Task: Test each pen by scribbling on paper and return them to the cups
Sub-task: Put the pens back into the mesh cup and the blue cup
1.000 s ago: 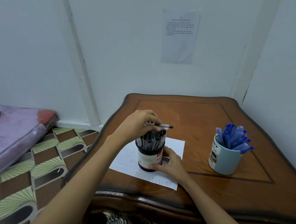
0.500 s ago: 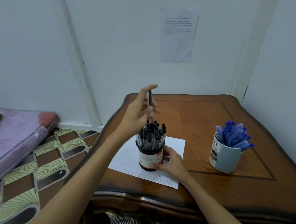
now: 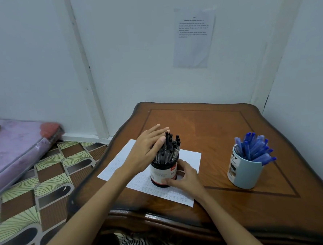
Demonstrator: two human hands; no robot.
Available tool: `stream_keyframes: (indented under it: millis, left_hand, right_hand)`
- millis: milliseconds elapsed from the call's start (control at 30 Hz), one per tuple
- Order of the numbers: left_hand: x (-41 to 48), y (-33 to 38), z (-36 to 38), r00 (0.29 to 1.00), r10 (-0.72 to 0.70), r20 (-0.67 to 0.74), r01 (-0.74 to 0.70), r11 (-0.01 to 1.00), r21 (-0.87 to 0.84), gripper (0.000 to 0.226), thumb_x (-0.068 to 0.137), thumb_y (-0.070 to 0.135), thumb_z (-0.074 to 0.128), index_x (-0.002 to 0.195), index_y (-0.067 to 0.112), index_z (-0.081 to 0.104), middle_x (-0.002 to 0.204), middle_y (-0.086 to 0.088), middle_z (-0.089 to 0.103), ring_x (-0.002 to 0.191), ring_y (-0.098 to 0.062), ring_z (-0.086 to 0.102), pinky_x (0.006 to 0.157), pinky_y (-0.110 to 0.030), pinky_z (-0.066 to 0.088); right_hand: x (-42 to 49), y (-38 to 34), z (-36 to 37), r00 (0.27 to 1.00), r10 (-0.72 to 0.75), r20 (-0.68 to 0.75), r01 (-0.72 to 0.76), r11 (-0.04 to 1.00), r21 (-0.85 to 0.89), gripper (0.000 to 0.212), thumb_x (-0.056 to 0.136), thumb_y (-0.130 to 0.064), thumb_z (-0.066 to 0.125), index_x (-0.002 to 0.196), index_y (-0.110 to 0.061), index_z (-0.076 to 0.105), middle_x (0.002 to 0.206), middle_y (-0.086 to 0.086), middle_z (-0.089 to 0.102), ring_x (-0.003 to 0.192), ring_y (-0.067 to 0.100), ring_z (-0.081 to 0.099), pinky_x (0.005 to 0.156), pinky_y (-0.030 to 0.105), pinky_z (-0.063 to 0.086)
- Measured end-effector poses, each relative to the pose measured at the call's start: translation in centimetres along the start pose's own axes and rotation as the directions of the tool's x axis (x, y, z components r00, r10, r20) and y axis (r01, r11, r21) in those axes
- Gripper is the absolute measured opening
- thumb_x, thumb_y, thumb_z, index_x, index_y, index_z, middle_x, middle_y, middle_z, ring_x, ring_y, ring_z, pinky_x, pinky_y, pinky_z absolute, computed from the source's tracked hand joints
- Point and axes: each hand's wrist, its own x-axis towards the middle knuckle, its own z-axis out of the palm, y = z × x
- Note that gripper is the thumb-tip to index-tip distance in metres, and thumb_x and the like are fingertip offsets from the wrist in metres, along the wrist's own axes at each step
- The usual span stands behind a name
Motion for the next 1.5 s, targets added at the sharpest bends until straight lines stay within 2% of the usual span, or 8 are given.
stream_keyframes:
  millis: [267, 467, 700, 833, 1000, 1167, 1367, 1500]
  left_hand:
    - [-0.3, 1.2, 0.6, 0.99, 0.031, -0.136, -0.038, 0.998, -0.052, 0.069, 0.085, 0.064, 0.039, 0.147, 0.039, 0.018, 0.152, 0.024, 0.017, 0.14, 0.003, 0.017, 0.108, -0.019, 0.018]
    - [-0.1, 0.5, 1.3, 0.976, 0.201, -0.088, -0.182, 0.966, 0.186, 0.059, 0.098, 0.053, 0.022, 0.135, 0.018, 0.051, 0.139, 0.01, 0.047, 0.14, -0.002, 0.025, 0.116, -0.028, 0.017]
    - [-0.1, -0.2, 1.4, 0.965, 0.237, -0.113, -0.208, 0.952, 0.225, 0.065, 0.084, 0.066, 0.048, 0.129, 0.02, 0.057, 0.138, 0.009, 0.049, 0.139, -0.007, 0.029, 0.115, -0.036, 0.022]
    - [0.1, 0.5, 1.5, 0.975, -0.071, -0.209, 0.065, 0.997, -0.033, 0.111, 0.057, 0.062, 0.077, 0.148, 0.027, 0.023, 0.151, 0.006, 0.024, 0.14, -0.007, 0.018, 0.11, -0.025, 0.019]
    - [-0.3, 1.0, 2.0, 0.892, -0.442, -0.094, 0.364, 0.826, -0.431, 0.126, 0.046, 0.042, 0.082, 0.149, 0.029, 0.01, 0.148, 0.004, 0.03, 0.134, -0.012, 0.032, 0.109, -0.034, 0.028]
    - [-0.8, -0.4, 2.0, 0.921, -0.386, -0.046, 0.33, 0.84, -0.431, 0.093, 0.043, 0.046, 0.089, 0.126, 0.033, 0.05, 0.121, 0.013, 0.059, 0.113, 0.0, 0.054, 0.099, -0.031, 0.048]
    - [0.6, 0.1, 0.7, 0.946, -0.308, -0.105, 0.236, 0.872, -0.43, 0.083, 0.061, 0.019, 0.086, 0.132, 0.032, 0.045, 0.114, 0.012, 0.058, 0.102, 0.014, 0.051, 0.077, 0.001, 0.038]
    - [1.2, 0.0, 0.3, 0.976, -0.213, 0.054, 0.219, 0.92, -0.324, 0.095, 0.051, 0.04, 0.09, 0.133, 0.038, 0.042, 0.124, 0.016, 0.055, 0.113, 0.014, 0.046, 0.088, -0.005, 0.035]
  right_hand:
    - [-0.1, -0.1, 0.0, 1.0, 0.006, 0.006, -0.007, 1.0, 0.031, 0.075, 0.066, -0.03, 0.084, 0.131, -0.024, 0.046, 0.121, -0.009, 0.052, 0.11, 0.004, 0.049, 0.084, 0.01, 0.042]
    - [0.0, 0.2, 0.2, 1.0, -0.001, 0.001, 0.001, 1.0, 0.028, 0.072, 0.065, -0.033, 0.085, 0.126, -0.029, 0.046, 0.122, -0.008, 0.054, 0.111, 0.007, 0.052, 0.085, 0.013, 0.044]
    - [0.0, 0.1, 0.1, 1.0, -0.011, -0.002, 0.011, 0.999, 0.046, 0.072, 0.066, -0.032, 0.084, 0.127, -0.03, 0.046, 0.124, -0.006, 0.055, 0.112, 0.007, 0.052, 0.087, 0.015, 0.046]
    - [0.0, 0.1, 0.0, 1.0, -0.008, -0.001, 0.008, 0.999, 0.031, 0.073, 0.067, -0.028, 0.084, 0.129, -0.027, 0.046, 0.123, -0.006, 0.054, 0.112, 0.008, 0.051, 0.086, 0.016, 0.044]
    - [0.0, 0.2, -0.1, 1.0, 0.004, 0.002, -0.005, 1.0, 0.023, 0.079, 0.064, -0.035, 0.085, 0.132, -0.024, 0.046, 0.128, -0.004, 0.054, 0.116, 0.01, 0.051, 0.093, 0.023, 0.045]
    - [0.1, 0.3, 0.0, 1.0, 0.004, 0.003, -0.004, 1.0, 0.017, 0.082, 0.063, -0.037, 0.085, 0.133, -0.023, 0.046, 0.13, -0.003, 0.053, 0.117, 0.01, 0.05, 0.093, 0.021, 0.045]
    - [0.2, 0.4, 0.1, 1.0, -0.017, 0.001, 0.017, 1.0, 0.0, 0.076, 0.062, -0.041, 0.085, 0.127, -0.032, 0.046, 0.127, -0.007, 0.055, 0.115, 0.007, 0.051, 0.094, 0.024, 0.045]
    - [0.2, 0.4, 0.1, 1.0, -0.023, 0.003, 0.023, 1.0, -0.001, 0.077, 0.063, -0.039, 0.085, 0.128, -0.031, 0.045, 0.125, -0.008, 0.054, 0.113, 0.006, 0.051, 0.09, 0.018, 0.044]
